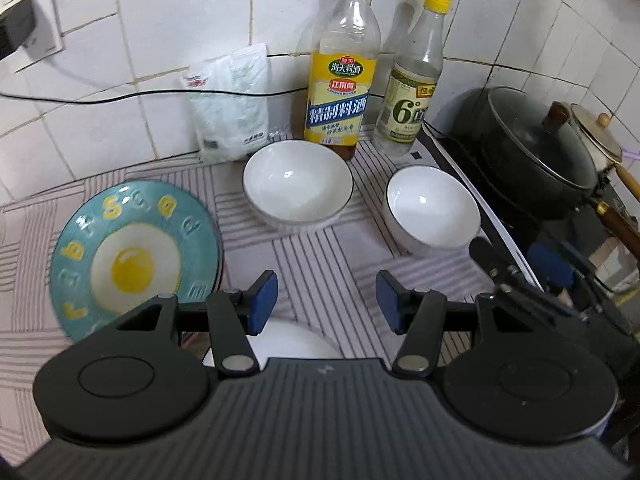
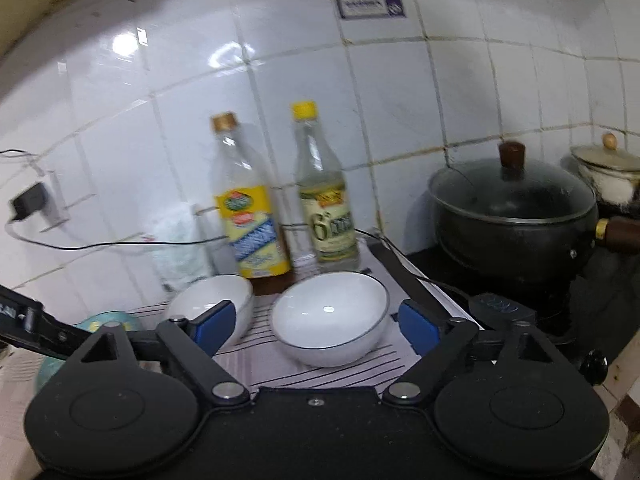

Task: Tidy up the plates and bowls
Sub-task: 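Move both grippers to the second white bowl and grasp its rim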

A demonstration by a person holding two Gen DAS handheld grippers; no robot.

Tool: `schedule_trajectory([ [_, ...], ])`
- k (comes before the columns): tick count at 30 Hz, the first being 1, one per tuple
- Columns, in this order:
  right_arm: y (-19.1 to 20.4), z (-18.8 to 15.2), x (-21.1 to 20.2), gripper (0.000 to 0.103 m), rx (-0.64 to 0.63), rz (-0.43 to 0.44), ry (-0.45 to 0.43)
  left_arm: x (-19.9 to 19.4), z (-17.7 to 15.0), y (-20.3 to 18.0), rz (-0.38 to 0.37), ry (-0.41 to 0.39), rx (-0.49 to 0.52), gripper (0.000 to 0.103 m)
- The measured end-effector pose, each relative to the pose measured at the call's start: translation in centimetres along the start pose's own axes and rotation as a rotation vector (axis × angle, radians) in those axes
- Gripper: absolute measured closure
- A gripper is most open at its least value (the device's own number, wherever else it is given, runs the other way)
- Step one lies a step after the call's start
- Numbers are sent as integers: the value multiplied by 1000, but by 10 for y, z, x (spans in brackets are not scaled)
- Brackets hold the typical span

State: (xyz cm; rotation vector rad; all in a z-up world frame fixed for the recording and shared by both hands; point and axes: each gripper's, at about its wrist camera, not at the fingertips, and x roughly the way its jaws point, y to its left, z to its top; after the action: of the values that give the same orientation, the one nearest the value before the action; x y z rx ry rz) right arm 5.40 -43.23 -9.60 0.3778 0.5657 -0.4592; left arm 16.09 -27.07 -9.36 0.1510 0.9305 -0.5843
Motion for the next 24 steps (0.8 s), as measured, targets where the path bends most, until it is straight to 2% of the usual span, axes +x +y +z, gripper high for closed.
schedule_trajectory([
  [2,-1,-3,16,21,7,-36,15,14,6,-4,-14,-14,-11,50],
  [5,-2,-7,33,22,11,-85,12,38,16,-7,-38,-21,-55,50],
  [8,-4,-11,53,22,1,-167,7,58,23,-14,-68,-3,-56,50],
  [12,-9,-15,74,22,-3,-195,54,82,31,-25,-74,6,-42,50],
  [16,-9,-19,87,28,3,-202,86,105,36,-32,-79,32,-52,50],
  [18,-10,-18,89,32,24,-197,101,113,31,-34,-71,36,-66,51],
  [20,-11,-18,91,49,41,-192,134,119,25,-35,-81,35,-78,51],
  [24,-23,-22,101,66,158,-157,234,130,16,-40,-92,53,-95,55],
])
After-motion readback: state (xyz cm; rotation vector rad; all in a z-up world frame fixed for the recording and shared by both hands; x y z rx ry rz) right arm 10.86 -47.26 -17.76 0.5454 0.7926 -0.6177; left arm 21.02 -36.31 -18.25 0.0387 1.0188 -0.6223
